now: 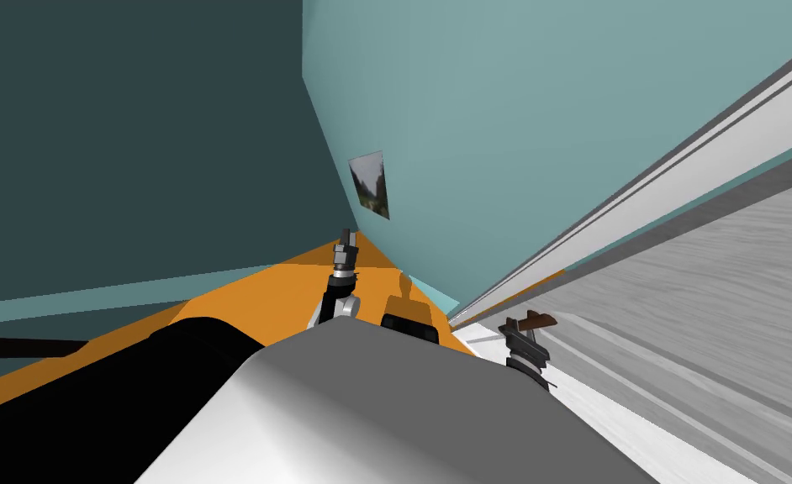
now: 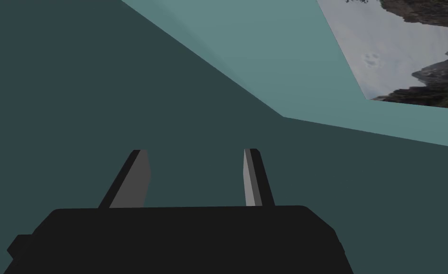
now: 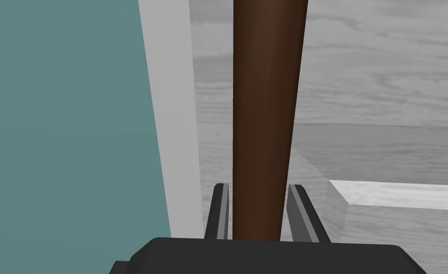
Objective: Pull the door open
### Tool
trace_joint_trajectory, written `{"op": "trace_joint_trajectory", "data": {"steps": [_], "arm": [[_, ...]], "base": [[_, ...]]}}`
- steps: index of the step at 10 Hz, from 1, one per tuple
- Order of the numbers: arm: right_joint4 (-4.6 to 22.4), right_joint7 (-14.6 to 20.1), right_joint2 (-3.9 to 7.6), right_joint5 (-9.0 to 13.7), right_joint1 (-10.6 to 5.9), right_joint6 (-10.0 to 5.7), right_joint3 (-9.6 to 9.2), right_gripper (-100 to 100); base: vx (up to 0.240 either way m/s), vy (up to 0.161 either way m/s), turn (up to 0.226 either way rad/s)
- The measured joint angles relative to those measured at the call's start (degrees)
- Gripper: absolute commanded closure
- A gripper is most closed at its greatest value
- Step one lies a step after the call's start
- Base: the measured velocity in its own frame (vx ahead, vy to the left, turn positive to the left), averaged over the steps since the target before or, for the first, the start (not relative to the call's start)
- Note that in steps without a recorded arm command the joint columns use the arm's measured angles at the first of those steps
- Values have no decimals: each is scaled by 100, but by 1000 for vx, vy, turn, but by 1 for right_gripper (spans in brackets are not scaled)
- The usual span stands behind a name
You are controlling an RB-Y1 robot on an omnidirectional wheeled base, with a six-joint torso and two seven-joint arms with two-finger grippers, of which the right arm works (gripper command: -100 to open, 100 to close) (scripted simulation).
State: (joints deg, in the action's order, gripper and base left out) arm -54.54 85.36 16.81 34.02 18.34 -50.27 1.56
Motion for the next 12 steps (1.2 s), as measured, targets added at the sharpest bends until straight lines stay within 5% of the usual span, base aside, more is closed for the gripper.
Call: {"op": "trace_joint_trajectory", "data": {"steps": [5, 12], "arm": [[-173, 170, 115, -140, 151, 18, -249, 100], [-327, 483, 317, -481, 370, -226, -773, 100]], "base": [[-178, 16, 51], [-201, -6, 54]]}}
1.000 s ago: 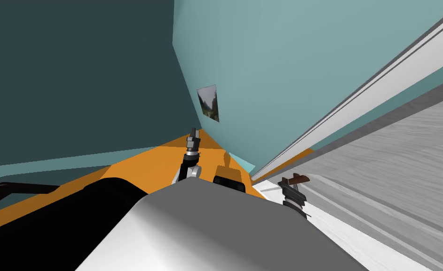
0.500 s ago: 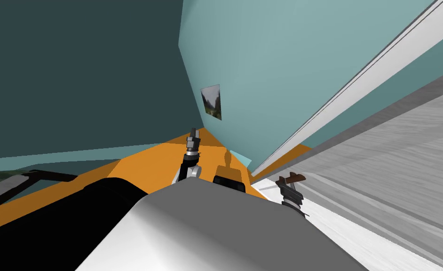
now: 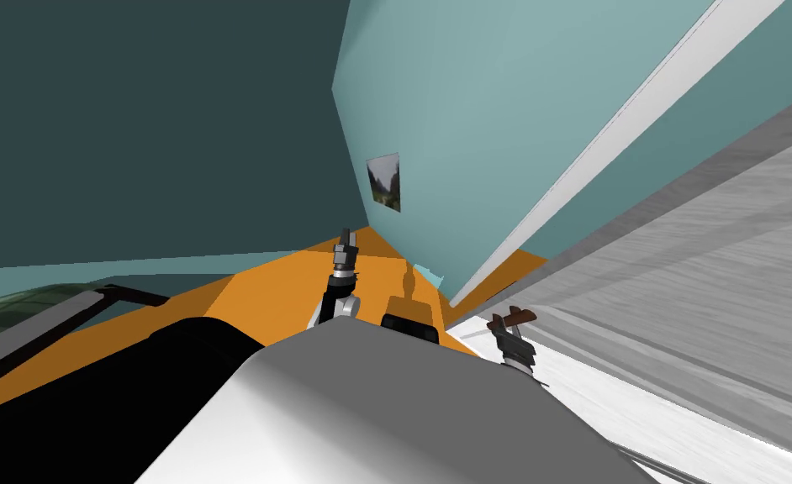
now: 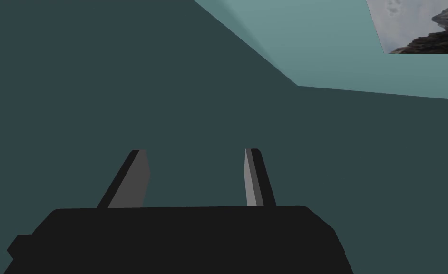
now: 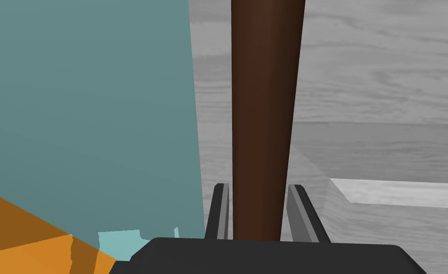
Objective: Pull the door open
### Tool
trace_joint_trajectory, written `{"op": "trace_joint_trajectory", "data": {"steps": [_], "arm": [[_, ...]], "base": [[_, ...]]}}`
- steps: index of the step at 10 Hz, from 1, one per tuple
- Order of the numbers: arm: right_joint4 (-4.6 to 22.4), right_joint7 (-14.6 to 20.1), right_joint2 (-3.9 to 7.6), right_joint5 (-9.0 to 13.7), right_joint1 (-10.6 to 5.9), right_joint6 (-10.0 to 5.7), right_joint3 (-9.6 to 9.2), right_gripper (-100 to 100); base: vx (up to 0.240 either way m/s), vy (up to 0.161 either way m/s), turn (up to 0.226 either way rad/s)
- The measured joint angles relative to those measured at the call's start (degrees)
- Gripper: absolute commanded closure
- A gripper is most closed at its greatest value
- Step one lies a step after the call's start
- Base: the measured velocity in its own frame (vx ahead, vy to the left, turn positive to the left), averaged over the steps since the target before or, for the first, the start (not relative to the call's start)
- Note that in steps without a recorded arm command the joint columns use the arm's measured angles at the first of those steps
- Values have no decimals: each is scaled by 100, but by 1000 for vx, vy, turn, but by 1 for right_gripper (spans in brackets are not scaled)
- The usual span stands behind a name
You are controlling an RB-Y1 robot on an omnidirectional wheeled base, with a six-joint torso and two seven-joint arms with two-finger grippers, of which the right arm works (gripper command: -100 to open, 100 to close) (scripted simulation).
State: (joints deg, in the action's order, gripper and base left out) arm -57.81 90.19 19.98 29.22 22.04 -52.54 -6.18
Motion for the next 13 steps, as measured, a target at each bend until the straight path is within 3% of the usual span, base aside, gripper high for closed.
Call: {"op": "trace_joint_trajectory", "data": {"steps": [3, 7, 9, 13], "arm": [[-76, 62, 66, -88, 71, -59, -128, 100], [-107, 305, 264, -330, 209, -293, -494, 100], [-71, 344, 301, -359, 239, -322, -537, 100], [75, 567, 465, -476, 241, -581, -697, 100]], "base": [[-240, -33, 76], [-236, -18, 62], [-191, -4, 134], [-228, -41, 129]]}}
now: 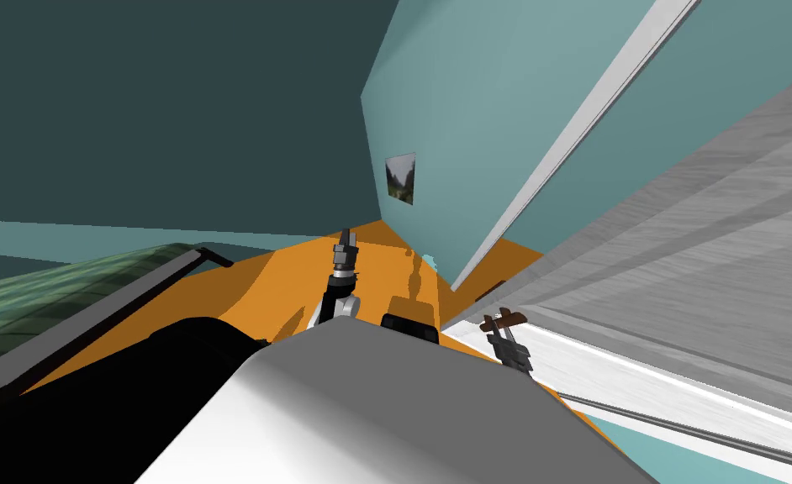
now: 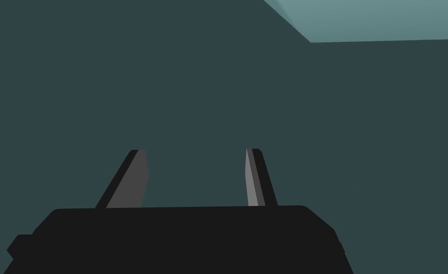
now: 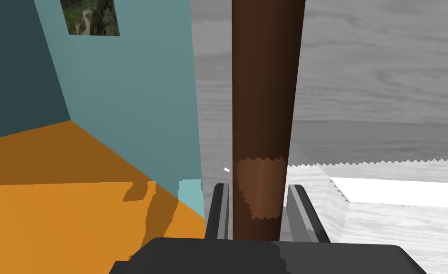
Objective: Pull the door open
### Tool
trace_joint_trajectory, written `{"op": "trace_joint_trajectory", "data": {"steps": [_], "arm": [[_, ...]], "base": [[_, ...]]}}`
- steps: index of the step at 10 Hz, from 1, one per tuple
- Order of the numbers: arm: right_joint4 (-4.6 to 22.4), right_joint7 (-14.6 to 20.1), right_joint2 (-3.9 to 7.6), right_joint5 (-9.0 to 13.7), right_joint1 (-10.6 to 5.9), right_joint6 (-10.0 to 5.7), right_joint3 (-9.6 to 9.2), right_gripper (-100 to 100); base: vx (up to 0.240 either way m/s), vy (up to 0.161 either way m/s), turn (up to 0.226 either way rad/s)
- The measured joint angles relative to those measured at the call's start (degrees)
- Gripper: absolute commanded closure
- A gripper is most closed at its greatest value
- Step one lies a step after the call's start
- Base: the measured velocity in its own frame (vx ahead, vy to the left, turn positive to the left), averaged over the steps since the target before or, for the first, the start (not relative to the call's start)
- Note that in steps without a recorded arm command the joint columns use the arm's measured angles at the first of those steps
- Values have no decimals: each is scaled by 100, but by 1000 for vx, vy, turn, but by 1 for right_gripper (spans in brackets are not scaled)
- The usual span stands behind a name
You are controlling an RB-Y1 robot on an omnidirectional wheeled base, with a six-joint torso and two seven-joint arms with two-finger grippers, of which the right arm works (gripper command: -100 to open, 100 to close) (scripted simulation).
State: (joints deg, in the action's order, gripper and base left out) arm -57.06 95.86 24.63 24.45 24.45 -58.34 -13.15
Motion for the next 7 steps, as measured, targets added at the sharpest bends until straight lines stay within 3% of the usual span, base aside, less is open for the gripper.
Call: {"op": "trace_joint_trajectory", "data": {"steps": [3, 7], "arm": [[78, 162, 144, -82, 44, -170, -106, 100], [187, 273, 224, -140, 35, -301, -176, 100]], "base": [[-203, -10, 79], [-196, -33, 133]]}}
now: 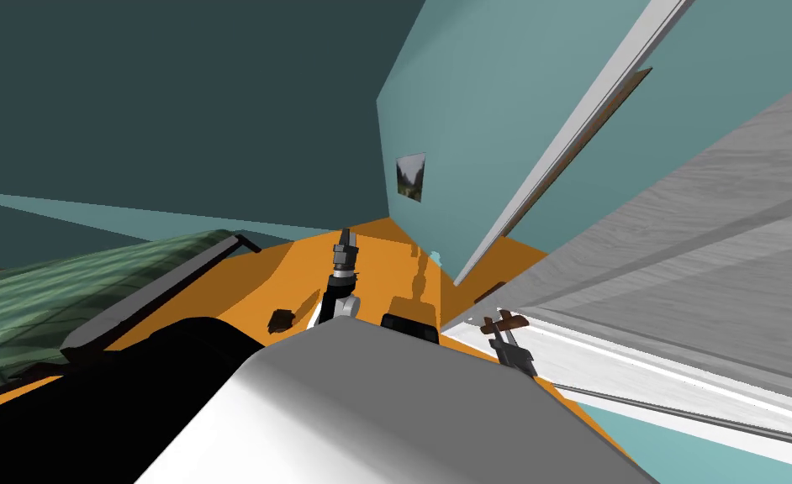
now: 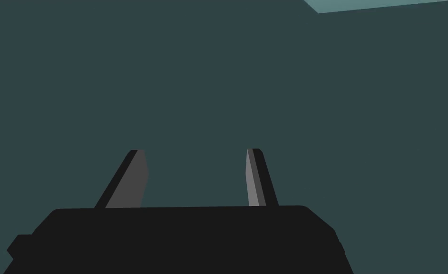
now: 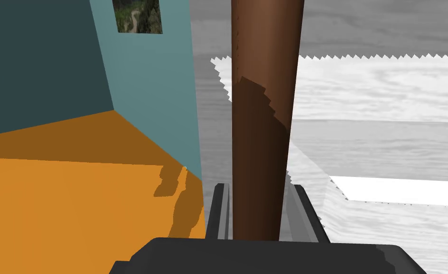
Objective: Pull the door open
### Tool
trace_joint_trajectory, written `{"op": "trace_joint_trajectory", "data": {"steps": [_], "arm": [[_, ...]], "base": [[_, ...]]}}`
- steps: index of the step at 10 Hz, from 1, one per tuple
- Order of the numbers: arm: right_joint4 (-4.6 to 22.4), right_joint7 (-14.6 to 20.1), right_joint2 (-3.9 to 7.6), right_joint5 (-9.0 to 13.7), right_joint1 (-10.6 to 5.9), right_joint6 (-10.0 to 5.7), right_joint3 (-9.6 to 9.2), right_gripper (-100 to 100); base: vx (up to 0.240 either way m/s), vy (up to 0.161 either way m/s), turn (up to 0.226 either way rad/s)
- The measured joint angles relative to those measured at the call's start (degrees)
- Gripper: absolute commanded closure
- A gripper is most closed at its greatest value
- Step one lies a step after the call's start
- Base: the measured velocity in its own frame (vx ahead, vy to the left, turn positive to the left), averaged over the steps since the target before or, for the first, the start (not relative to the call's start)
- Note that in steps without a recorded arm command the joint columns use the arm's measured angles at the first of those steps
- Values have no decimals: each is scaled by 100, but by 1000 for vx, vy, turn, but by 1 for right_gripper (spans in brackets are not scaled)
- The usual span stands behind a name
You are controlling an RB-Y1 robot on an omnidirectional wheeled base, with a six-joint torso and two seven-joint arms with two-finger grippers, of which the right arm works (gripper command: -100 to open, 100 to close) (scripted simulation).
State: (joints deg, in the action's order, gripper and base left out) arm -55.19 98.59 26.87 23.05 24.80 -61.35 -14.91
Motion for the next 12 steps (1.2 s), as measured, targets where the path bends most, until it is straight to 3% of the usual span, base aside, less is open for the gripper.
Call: {"op": "trace_joint_trajectory", "data": {"steps": [6, 12], "arm": [[260, 242, 169, -125, -38, -298, -154, 100], [485, 403, 266, -201, -97, -522, -248, 100]], "base": [[-183, -30, 99], [-196, -40, 139]]}}
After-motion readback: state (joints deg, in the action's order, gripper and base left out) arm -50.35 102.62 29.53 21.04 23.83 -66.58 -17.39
